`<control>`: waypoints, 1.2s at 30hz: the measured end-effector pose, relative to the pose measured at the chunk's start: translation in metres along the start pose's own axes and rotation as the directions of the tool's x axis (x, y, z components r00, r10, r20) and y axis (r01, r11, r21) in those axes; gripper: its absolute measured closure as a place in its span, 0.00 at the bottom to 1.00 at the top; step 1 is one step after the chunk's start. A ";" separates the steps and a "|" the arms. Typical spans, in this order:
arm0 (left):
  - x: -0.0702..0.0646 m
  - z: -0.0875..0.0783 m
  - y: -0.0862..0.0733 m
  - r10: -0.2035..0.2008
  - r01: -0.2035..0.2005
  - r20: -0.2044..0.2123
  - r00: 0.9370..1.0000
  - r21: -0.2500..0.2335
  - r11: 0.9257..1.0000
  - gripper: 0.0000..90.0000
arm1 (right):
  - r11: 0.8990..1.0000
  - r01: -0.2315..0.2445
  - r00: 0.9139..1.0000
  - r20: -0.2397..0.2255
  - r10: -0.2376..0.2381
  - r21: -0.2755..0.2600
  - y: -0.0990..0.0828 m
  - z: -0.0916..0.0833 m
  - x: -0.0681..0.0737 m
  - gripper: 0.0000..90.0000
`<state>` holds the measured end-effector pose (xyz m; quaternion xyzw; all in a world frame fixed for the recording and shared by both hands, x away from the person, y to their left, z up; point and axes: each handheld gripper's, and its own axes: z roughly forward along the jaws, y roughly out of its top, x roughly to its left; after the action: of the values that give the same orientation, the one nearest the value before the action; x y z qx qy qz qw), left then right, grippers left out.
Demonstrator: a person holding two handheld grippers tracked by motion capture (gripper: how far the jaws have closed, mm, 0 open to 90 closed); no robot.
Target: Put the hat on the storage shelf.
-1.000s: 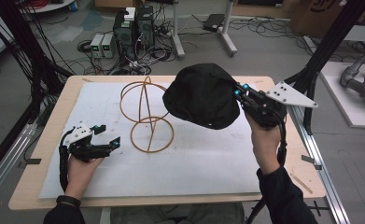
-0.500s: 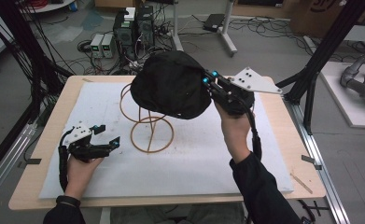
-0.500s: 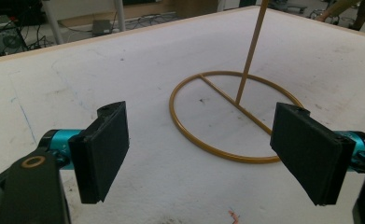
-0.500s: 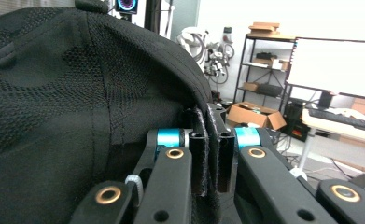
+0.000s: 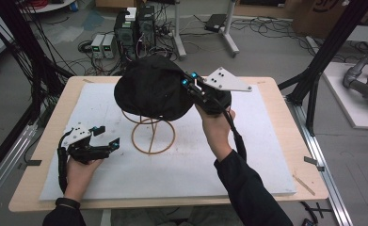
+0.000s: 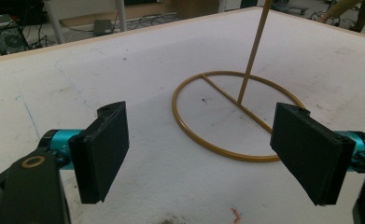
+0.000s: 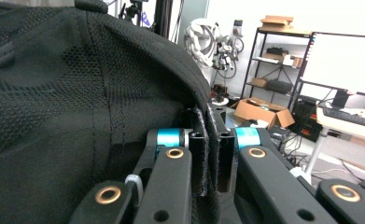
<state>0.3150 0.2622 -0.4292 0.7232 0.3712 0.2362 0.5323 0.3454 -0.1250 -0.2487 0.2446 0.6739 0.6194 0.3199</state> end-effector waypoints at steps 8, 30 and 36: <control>0.000 0.000 -0.001 -0.003 0.003 0.001 1.000 0.007 1.000 0.22 | 0.998 0.040 0.999 -0.006 -0.040 0.043 -0.011 0.016 0.009 0.99; 0.000 0.002 -0.002 0.006 -0.006 0.006 1.000 0.022 1.000 0.22 | 0.985 0.080 0.997 0.006 -0.082 0.153 -0.033 0.029 0.014 0.97; 0.000 0.002 -0.003 0.004 -0.004 0.006 1.000 0.021 1.000 0.22 | 0.982 0.094 0.995 0.001 -0.096 0.165 -0.037 0.029 0.015 0.94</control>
<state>0.3159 0.2617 -0.4322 0.7302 0.3709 0.2312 0.5251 0.3594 -0.0989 -0.2885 0.2407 0.7324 0.5444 0.3306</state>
